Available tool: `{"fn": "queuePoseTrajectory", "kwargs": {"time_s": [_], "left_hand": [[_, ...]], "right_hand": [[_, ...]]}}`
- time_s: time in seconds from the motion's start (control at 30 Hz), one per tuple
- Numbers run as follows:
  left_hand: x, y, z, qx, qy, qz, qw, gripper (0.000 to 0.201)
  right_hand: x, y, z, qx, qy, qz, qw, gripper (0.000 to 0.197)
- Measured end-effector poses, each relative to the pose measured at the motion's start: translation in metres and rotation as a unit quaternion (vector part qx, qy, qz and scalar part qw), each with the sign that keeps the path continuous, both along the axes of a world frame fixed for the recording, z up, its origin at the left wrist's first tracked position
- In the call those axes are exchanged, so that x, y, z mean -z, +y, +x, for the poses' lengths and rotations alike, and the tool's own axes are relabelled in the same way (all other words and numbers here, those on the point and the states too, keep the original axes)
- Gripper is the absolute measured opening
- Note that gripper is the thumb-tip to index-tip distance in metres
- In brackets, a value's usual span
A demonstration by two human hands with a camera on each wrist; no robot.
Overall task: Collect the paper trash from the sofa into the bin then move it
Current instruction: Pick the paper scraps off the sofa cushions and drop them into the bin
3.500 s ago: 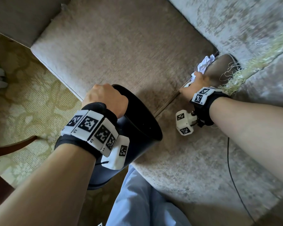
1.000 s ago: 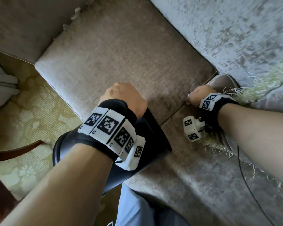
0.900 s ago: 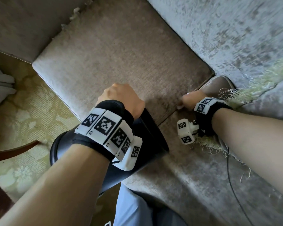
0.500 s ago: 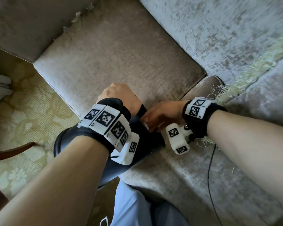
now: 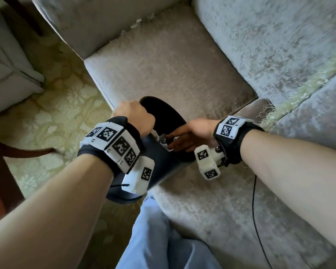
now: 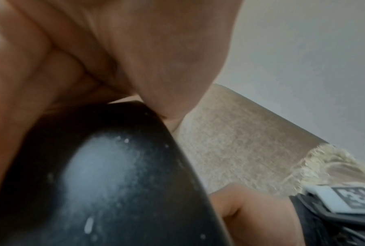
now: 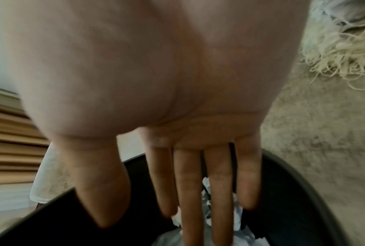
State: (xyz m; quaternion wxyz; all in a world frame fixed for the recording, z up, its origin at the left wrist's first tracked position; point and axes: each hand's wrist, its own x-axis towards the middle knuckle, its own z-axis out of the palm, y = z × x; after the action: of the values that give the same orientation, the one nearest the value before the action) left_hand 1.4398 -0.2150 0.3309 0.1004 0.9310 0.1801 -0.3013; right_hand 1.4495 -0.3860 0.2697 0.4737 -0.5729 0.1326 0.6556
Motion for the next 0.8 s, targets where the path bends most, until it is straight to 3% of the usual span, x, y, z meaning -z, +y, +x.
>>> {"fn": "queuePoseTrajectory", "kwargs": {"time_s": [0.17, 0.3, 0.4, 0.53, 0.8], "left_hand": [[-0.011, 0.076, -0.021, -0.115, 0.05, -0.069, 0.99, 0.028], [-0.01, 0.141, -0.04, -0.247, 0.065, -0.131, 0.958, 0.029], [-0.006, 0.187, -0.043, -0.315, 0.066, -0.173, 0.931, 0.025], [-0.011, 0.249, -0.029, -0.355, 0.03, -0.178, 0.917, 0.029], [-0.035, 0.34, 0.042, -0.337, -0.011, -0.161, 0.928, 0.025]], "right_hand": [[0.003, 0.05, 0.013, 0.077, -0.091, -0.071, 0.99, 0.023], [-0.001, 0.11, 0.03, 0.042, -0.109, -0.076, 0.99, 0.021], [0.001, 0.158, 0.045, 0.084, -0.148, -0.087, 0.981, 0.018], [-0.001, 0.228, 0.072, 0.178, -0.205, -0.101, 0.957, 0.01], [-0.013, 0.329, 0.131, 0.181, -0.215, -0.094, 0.955, 0.015]]}}
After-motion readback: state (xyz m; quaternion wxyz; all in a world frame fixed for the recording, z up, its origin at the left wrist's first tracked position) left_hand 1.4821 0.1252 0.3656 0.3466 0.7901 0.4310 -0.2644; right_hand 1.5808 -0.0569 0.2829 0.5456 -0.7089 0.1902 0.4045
